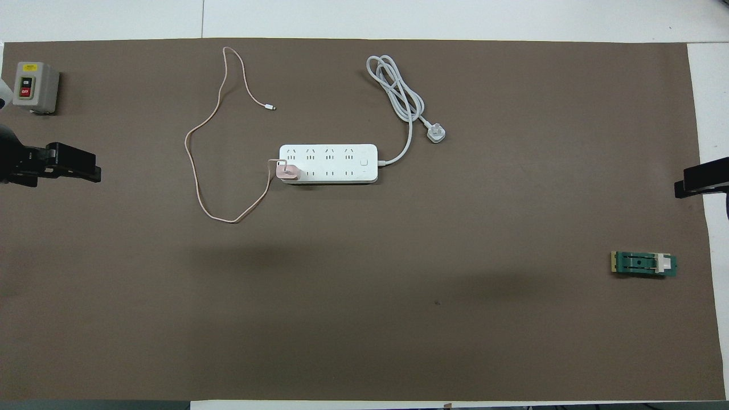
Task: Unplug charger and place it aside
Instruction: 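Reach the left gripper to the pink charger on the power strip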
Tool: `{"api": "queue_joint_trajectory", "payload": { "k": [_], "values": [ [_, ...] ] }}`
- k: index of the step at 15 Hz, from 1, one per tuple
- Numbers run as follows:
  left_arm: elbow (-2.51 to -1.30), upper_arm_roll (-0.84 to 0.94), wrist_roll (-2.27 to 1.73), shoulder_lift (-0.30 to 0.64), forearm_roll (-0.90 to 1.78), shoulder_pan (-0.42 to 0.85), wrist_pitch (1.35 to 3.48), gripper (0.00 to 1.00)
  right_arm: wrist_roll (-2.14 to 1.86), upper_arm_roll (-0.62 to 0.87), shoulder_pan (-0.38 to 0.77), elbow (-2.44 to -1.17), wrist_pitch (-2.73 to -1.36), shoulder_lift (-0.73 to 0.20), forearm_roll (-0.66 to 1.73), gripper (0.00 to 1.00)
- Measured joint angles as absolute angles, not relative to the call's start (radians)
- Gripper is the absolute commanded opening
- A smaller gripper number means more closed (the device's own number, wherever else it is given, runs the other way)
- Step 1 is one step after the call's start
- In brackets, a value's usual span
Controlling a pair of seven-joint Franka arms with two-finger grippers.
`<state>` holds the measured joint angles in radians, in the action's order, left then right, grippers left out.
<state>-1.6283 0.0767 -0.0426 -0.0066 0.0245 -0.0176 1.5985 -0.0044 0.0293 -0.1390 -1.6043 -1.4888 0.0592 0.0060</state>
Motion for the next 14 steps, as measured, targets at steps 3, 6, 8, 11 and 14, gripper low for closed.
{"api": "queue_joint_trajectory", "payload": {
  "k": [3,6,8,11,14],
  "values": [
    [-1.628,0.077,-0.043,-0.007,0.025,-0.018,1.599,1.00,-0.004,0.029,-0.139,-1.605,-1.489,0.059,0.006,1.00],
    [-1.628,0.077,-0.070,-0.007,0.025,-0.018,1.600,1.00,-0.004,0.029,-0.139,-1.605,-1.489,0.059,0.006,1.00],
    [-1.628,0.079,-0.149,-0.007,0.025,-0.017,1.600,1.00,-0.004,0.029,-0.139,-1.605,-1.489,0.059,0.006,1.00],
    [-1.629,0.087,-0.327,-0.007,0.026,-0.014,1.624,1.00,-0.007,0.029,-0.139,-1.606,-1.486,0.059,0.006,1.00],
    [-1.643,0.091,-0.590,-0.007,0.026,0.011,1.715,1.00,-0.025,0.029,-0.138,-1.619,-1.489,0.061,0.006,1.00]
  ]
}}
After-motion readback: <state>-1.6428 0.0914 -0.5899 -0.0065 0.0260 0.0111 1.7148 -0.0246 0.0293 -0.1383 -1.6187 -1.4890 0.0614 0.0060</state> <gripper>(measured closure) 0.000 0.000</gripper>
